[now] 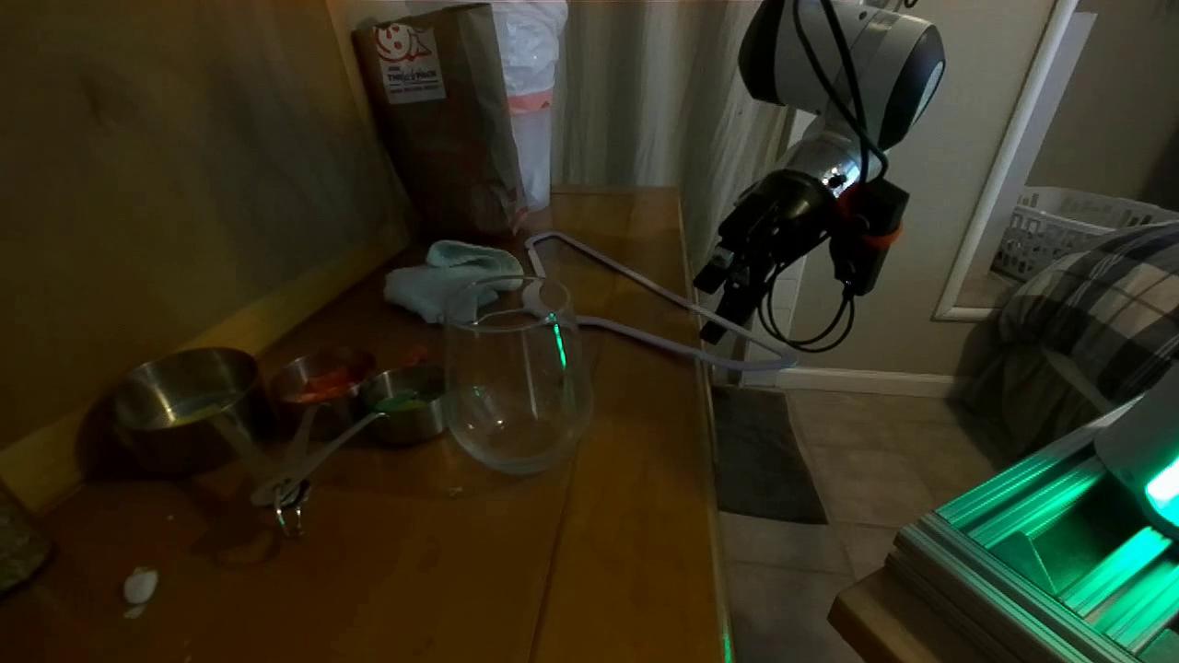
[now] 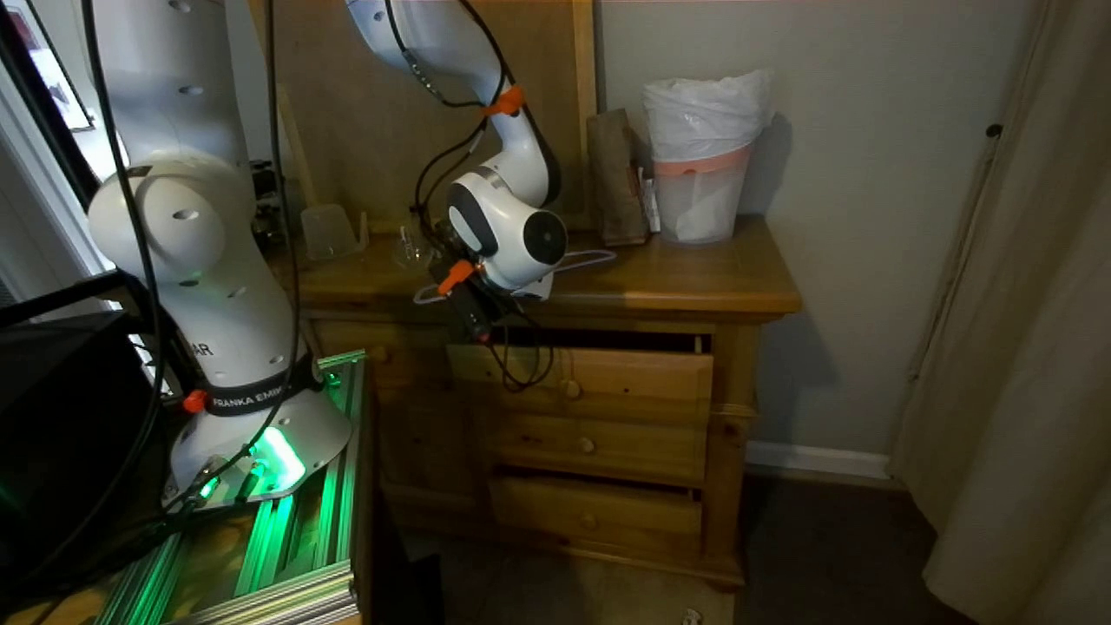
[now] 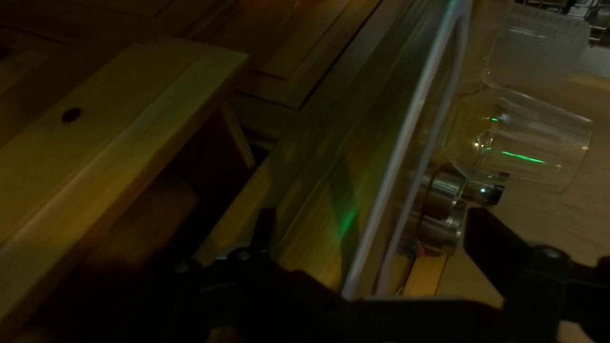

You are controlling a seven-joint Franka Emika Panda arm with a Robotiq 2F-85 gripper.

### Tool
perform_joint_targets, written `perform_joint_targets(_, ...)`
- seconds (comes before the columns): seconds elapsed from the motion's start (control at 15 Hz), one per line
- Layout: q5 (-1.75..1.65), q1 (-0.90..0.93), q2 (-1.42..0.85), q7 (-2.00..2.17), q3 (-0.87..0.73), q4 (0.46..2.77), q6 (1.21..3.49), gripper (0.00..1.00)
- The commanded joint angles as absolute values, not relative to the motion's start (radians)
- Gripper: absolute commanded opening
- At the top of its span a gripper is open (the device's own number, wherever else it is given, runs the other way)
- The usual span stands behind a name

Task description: Pick up the white coat hanger and hang it on the top right drawer handle

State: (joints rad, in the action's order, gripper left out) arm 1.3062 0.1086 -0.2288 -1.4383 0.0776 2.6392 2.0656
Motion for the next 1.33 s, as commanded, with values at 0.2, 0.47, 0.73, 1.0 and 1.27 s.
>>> perform_joint_targets(0.2, 1.242, 0.092, -0.194, -1.336, 0.064, 2.654, 1.998, 0.54)
perform_joint_targets(0.47, 1.234, 0.088, -0.193, -1.311, 0.059, 2.656, 1.98, 0.26)
perform_joint_targets(0.73, 1.235, 0.081, -0.186, -1.298, 0.054, 2.662, 1.967, 0.0)
perform_joint_targets(1.0, 1.22, 0.069, -0.189, -1.295, 0.043, 2.663, 1.926, 0.33)
perform_joint_targets(1.27, 1.205, 0.057, -0.192, -1.298, 0.032, 2.667, 1.904, 0.6)
